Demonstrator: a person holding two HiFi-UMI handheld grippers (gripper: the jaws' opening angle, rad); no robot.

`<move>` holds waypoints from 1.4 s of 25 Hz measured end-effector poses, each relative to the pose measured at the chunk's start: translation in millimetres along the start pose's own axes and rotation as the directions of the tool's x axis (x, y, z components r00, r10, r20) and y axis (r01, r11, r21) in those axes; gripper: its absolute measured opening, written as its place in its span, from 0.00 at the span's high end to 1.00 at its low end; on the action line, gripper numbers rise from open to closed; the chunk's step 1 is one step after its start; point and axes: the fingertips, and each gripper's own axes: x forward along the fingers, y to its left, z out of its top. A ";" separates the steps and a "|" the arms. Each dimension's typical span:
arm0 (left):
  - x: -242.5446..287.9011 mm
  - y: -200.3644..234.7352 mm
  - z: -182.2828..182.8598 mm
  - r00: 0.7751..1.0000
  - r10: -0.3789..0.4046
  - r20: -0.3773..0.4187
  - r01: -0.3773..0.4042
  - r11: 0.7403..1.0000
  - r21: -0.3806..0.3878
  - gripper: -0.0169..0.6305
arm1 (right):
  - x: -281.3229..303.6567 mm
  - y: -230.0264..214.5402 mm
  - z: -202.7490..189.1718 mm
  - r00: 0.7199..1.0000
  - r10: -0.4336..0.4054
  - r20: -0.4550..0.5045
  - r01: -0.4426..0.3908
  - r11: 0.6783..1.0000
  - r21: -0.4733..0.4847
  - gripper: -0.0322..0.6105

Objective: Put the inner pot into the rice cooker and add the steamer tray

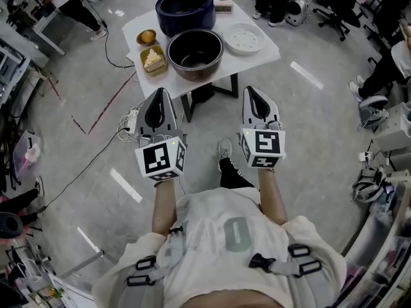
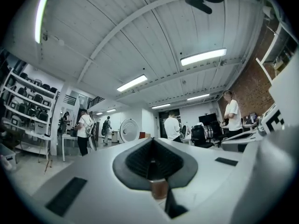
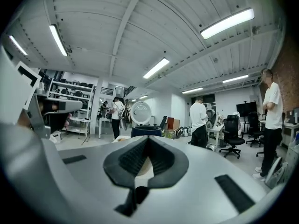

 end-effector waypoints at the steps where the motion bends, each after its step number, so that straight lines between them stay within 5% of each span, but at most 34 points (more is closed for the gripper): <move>1: 15.8 3.3 1.4 1.000 0.004 0.004 -0.004 1.000 0.004 0.94 | 16.0 -6.7 4.6 1.000 -0.003 0.004 0.003 1.000 -0.007 0.94; 16: 216.7 -11.5 -10.4 1.000 -0.017 0.026 0.016 0.999 0.030 0.94 | 178.1 -101.5 26.1 1.000 0.000 0.005 0.000 0.997 -0.071 0.94; 35: 254.6 10.8 -33.5 0.997 0.074 0.014 -0.074 0.996 0.041 0.94 | 233.8 -111.6 19.6 0.998 0.057 0.028 -0.056 0.997 -0.055 0.94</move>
